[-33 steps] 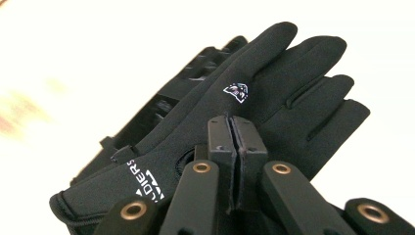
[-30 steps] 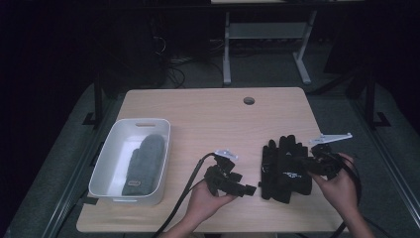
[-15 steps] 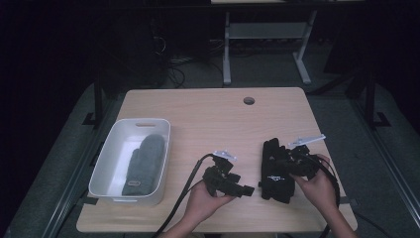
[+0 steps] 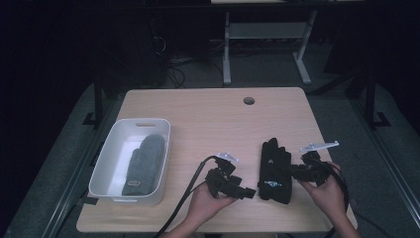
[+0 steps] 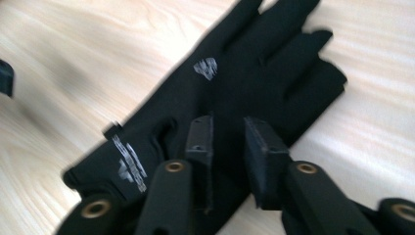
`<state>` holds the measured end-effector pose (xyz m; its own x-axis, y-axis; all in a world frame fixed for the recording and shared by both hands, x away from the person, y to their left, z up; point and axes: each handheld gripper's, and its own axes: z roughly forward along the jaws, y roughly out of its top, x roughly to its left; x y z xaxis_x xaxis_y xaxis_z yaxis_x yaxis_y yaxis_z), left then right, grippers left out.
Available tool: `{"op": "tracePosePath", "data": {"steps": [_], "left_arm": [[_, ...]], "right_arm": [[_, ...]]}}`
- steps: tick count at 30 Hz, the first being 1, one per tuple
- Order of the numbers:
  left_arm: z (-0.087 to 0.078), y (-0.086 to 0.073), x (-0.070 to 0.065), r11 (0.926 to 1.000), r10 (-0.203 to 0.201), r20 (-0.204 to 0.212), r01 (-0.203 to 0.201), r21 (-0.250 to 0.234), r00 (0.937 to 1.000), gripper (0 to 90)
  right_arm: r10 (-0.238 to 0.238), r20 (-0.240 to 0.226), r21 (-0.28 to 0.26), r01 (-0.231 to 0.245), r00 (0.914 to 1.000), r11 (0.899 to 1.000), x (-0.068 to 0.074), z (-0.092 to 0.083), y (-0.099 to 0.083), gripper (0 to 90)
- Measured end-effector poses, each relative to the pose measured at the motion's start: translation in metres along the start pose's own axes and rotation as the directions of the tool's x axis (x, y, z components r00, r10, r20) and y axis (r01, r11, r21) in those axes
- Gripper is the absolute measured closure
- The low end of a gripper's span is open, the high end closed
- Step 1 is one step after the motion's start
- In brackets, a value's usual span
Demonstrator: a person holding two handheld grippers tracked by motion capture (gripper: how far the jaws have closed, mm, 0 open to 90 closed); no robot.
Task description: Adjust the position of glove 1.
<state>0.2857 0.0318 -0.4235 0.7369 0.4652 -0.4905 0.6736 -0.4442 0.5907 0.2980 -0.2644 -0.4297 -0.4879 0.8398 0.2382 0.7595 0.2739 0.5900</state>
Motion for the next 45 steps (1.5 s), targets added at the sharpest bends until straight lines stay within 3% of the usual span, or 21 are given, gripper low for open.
{"op": "tracePosePath", "data": {"steps": [5,12,20,23,28,32,36,37,40,45], "left_arm": [[0.003,0.001,0.003,0.9998,-0.019,0.002,0.019,0.004,0.9998,26.7],[0.006,0.003,0.010,0.9987,-0.049,0.008,0.049,0.013,0.9988,26.7],[0.008,0.004,0.015,0.9975,-0.062,-0.010,0.063,0.033,0.9980,26.7],[0.010,0.004,0.017,0.9968,-0.070,-0.015,0.071,0.038,0.9974,26.8],[0.015,0.006,0.022,0.9952,-0.082,-0.025,0.083,0.050,0.9963,26.7],[0.020,0.007,0.024,0.9926,-0.103,-0.009,0.104,0.063,0.9946,26.8],[0.024,0.008,0.025,0.9914,-0.108,-0.014,0.108,0.073,0.9941,27.0],[0.025,0.009,0.025,0.9908,-0.108,-0.024,0.110,0.079,0.9938,27.1],[0.031,0.011,0.026,0.9890,-0.108,-0.032,0.111,0.098,0.9936,28.2],[0.035,0.011,0.027,0.9871,-0.110,-0.038,0.114,0.112,0.9932,31.4]], "right_arm": [[-0.002,-0.016,0.014,0.002,0.9999,1.000,-0.002,0.005,-0.011,79.9],[0.008,-0.059,0.021,-0.007,0.9982,1.000,0.003,0.008,-0.014,79.8],[-0.002,-0.135,0.036,0.007,0.9908,0.999,0.020,0.020,-0.015,73.3],[0.002,-0.150,0.029,0.003,0.9887,1.000,0.022,0.021,-0.013,66.2],[0.055,-0.130,-0.027,-0.059,0.9900,0.998,0.010,0.016,-0.010,49.8],[0.117,-0.106,-0.062,-0.124,0.9874,0.990,-0.006,0.012,-0.007,40.4],[0.164,-0.068,-0.096,-0.170,0.9840,0.981,-0.019,0.013,-0.004,38.1],[0.190,-0.050,-0.112,-0.194,0.9806,0.975,-0.027,0.015,-0.002,37.5],[0.222,-0.039,-0.102,-0.225,0.9743,0.969,-0.034,0.020,0.000,36.9],[0.237,-0.022,-0.098,-0.238,0.9712,0.966,-0.041,0.027,0.000,36.2]]}}
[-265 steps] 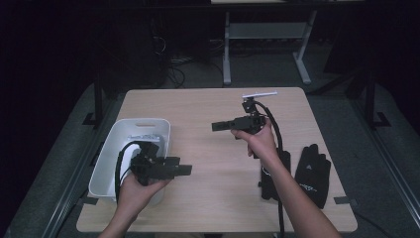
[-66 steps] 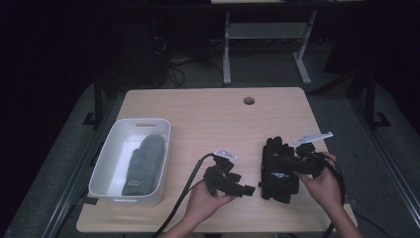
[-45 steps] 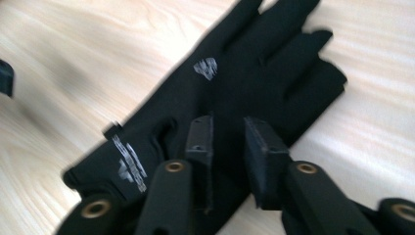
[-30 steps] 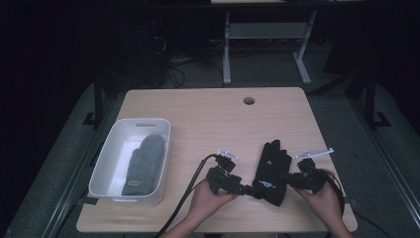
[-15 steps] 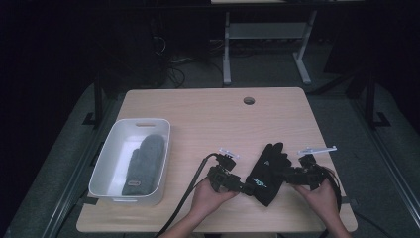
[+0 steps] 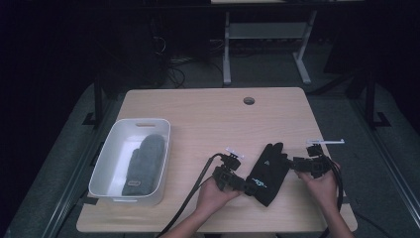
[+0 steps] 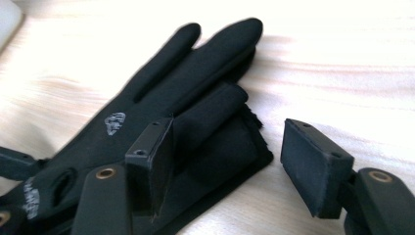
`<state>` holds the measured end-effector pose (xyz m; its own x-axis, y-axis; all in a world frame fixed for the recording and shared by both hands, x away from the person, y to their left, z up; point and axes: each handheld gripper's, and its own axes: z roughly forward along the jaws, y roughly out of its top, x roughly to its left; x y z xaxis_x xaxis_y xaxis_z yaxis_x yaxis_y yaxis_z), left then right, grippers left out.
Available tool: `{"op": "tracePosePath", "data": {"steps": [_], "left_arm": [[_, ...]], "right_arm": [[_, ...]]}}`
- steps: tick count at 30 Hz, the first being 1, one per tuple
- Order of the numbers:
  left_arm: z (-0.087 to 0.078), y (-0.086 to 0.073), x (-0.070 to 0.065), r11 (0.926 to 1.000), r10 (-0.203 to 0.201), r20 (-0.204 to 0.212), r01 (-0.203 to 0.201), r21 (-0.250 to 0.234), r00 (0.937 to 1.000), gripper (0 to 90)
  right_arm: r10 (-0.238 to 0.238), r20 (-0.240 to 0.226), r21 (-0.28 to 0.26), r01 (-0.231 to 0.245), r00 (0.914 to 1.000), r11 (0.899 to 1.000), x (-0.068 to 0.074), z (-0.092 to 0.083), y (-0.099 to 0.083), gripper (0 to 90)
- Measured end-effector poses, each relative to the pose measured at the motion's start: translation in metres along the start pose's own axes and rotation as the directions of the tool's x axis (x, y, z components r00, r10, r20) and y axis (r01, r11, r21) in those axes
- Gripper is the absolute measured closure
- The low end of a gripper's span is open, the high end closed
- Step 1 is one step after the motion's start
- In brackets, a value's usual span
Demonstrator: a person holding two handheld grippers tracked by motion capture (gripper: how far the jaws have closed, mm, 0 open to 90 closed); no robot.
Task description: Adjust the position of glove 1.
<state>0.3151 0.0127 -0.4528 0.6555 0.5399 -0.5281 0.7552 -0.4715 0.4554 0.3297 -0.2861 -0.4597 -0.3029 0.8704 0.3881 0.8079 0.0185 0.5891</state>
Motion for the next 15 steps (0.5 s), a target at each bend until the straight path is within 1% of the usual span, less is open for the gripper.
{"op": "tracePosePath", "data": {"steps": [1,4,7,9,10,13,15], "left_arm": [[0.0014,-0.0001,0.0004,1.0000,0.000,0.001,0.000,0.002,1.0000,32.0],[0.0038,-0.0001,0.0021,0.9998,0.005,-0.004,-0.005,0.019,1.0000,33.7],[0.0056,0.0003,0.0007,1.0000,-0.001,-0.004,0.001,0.009,1.0000,35.6],[0.0064,0.0009,-0.0003,0.9999,0.008,-0.009,-0.008,0.014,0.9999,36.5],[0.0069,0.0012,-0.0007,0.9998,0.011,-0.009,-0.011,0.017,0.9999,37.7],[0.0099,0.0023,-0.0021,0.9997,0.014,-0.002,-0.014,0.021,0.9999,42.3],[0.0104,0.0031,-0.0011,0.9998,-0.015,-0.007,0.015,0.015,0.9999,46.2]], "right_arm": [[0.011,0.003,0.007,-0.011,0.9999,1.000,0.0001,0.0009,0.0001,36.2],[0.017,-0.003,0.011,-0.017,0.9998,1.000,-0.0017,0.0036,-0.0007,36.8],[0.010,-0.002,0.013,-0.010,0.9999,1.000,-0.0016,0.0060,-0.0017,37.5],[0.010,-0.010,0.002,-0.010,0.9999,1.000,-0.0010,0.0071,-0.0034,39.1],[0.001,-0.007,-0.004,-0.001,1.0000,1.000,-0.0008,0.0074,-0.0043,39.8],[-0.003,-0.011,-0.005,0.003,0.9999,1.000,0.0004,0.0073,-0.0061,44.2],[0.002,-0.012,-0.004,-0.002,0.9999,1.000,0.0016,0.0073,-0.0075,47.6]]}}
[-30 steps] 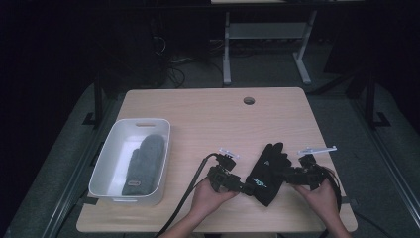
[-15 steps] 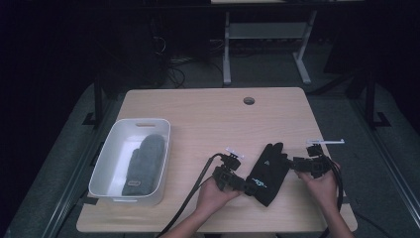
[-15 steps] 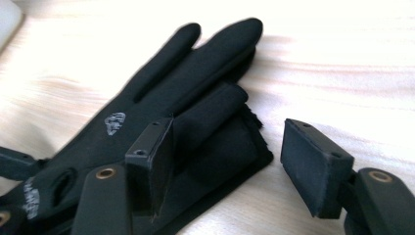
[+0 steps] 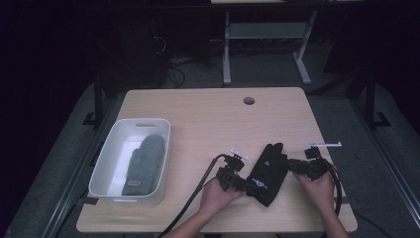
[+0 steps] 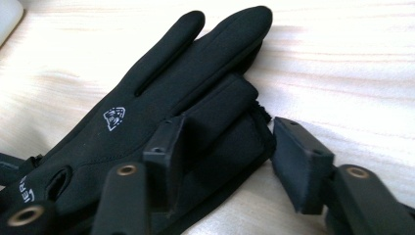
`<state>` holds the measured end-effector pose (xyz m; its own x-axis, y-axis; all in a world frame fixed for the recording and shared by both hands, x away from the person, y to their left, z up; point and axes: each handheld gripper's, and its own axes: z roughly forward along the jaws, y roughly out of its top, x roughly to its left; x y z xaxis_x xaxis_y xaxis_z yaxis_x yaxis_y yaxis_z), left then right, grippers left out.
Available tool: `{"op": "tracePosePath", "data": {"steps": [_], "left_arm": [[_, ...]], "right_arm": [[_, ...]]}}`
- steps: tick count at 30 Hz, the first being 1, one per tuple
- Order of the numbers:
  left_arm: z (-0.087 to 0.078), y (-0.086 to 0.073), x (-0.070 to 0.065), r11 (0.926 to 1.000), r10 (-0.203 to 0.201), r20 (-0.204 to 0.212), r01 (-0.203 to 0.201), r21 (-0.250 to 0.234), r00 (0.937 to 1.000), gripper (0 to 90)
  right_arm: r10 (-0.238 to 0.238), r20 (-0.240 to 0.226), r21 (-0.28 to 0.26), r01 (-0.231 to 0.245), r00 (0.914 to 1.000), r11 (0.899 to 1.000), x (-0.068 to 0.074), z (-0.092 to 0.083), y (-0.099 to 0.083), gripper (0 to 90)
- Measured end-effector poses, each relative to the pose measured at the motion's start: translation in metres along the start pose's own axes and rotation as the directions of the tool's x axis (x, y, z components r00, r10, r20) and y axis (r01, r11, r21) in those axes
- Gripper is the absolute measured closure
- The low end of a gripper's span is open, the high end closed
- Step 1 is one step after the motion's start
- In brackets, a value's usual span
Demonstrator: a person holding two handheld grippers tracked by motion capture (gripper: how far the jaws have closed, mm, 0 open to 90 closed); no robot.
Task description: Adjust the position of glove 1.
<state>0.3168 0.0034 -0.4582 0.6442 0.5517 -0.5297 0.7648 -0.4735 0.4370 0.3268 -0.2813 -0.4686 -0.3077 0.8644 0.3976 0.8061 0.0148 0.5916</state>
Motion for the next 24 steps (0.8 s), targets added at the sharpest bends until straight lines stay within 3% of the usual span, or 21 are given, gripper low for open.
{"op": "tracePosePath", "data": {"steps": [5,9,13,24], "left_arm": [[0.0005,0.0014,0.0031,0.9999,-0.013,-0.011,0.013,0.003,0.9999,60.4],[0.0043,0.0037,0.0047,0.9999,-0.005,0.005,0.004,0.016,1.0000,70.4],[0.0083,0.0042,0.0053,0.9997,-0.023,0.037,0.023,0.010,0.9991,74.9],[0.0055,0.0030,0.0087,1.0000,-0.008,0.065,0.008,-0.004,0.9979,79.7]], "right_arm": [[0.002,-0.015,0.003,-0.002,0.9999,1.000,0.0015,0.0012,-0.0013,56.7],[0.017,-0.037,0.006,-0.017,0.9992,1.000,0.0022,0.0025,-0.0019,63.6],[0.034,-0.064,0.002,-0.034,0.9974,0.999,0.0003,0.0012,-0.0030,71.4],[0.069,-0.118,-0.013,-0.071,0.9906,0.997,-0.0034,-0.0037,-0.0027,75.0]]}}
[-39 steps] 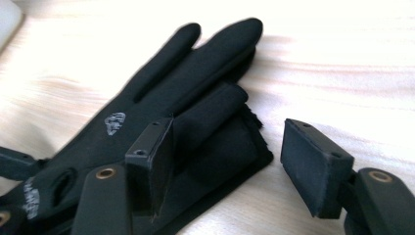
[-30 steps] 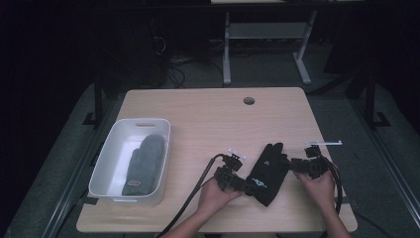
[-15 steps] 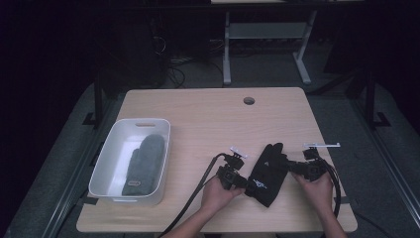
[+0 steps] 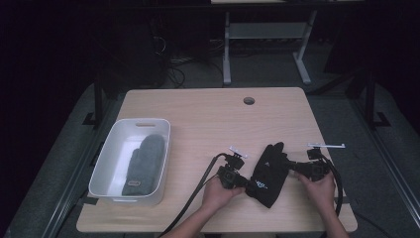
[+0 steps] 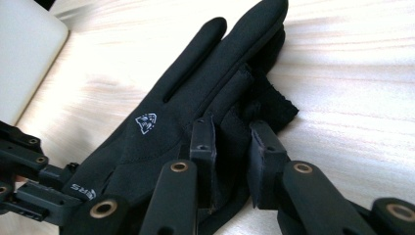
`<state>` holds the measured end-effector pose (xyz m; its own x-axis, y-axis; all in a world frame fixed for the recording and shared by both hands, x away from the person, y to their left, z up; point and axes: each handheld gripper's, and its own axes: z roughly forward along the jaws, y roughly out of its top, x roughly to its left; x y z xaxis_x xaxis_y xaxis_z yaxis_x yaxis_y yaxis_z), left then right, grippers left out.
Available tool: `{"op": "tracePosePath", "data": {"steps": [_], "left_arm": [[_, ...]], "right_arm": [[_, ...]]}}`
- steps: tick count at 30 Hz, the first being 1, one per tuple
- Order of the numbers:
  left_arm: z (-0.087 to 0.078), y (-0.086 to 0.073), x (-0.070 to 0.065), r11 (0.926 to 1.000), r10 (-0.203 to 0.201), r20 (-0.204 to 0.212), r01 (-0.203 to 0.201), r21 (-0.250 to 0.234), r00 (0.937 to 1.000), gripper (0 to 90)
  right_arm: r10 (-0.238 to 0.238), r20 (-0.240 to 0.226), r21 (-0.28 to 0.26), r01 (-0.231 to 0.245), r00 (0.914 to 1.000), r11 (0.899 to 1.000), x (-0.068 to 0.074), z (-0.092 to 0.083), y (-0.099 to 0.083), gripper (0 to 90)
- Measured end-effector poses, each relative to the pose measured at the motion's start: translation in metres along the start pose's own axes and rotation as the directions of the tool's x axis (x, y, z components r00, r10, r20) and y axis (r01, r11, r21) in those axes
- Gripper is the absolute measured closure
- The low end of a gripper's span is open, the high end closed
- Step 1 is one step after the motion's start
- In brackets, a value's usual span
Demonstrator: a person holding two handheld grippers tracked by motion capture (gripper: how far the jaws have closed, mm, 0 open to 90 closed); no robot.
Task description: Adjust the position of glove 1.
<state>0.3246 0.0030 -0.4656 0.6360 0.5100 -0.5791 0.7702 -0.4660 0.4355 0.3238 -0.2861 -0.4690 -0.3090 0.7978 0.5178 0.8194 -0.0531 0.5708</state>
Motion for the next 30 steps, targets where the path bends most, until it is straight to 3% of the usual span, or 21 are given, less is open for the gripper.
{"op": "tracePosePath", "data": {"steps": [7,10,23,30], "left_arm": [[-0.006,-0.002,0.000,0.9999,0.017,0.001,-0.017,-0.001,0.9999,79.8],[-0.012,-0.004,0.000,0.9998,0.021,0.004,-0.021,-0.007,0.9998,79.9],[-0.053,-0.007,-0.004,0.9961,0.049,-0.004,-0.049,-0.073,0.9988,80.1],[-0.080,-0.007,-0.006,0.9916,0.055,-0.025,-0.057,-0.116,0.9982,80.1]], "right_arm": [[0.016,-0.030,0.000,-0.016,0.9994,1.000,0.004,-0.002,0.002,75.1],[-0.008,-0.041,0.009,0.009,0.9991,1.000,0.012,-0.003,0.005,75.2],[0.000,-0.136,-0.015,-0.002,0.9907,1.000,0.034,-0.007,0.023,75.2],[-0.005,-0.183,-0.028,0.000,0.9831,1.000,0.053,-0.007,0.043,75.2]]}}
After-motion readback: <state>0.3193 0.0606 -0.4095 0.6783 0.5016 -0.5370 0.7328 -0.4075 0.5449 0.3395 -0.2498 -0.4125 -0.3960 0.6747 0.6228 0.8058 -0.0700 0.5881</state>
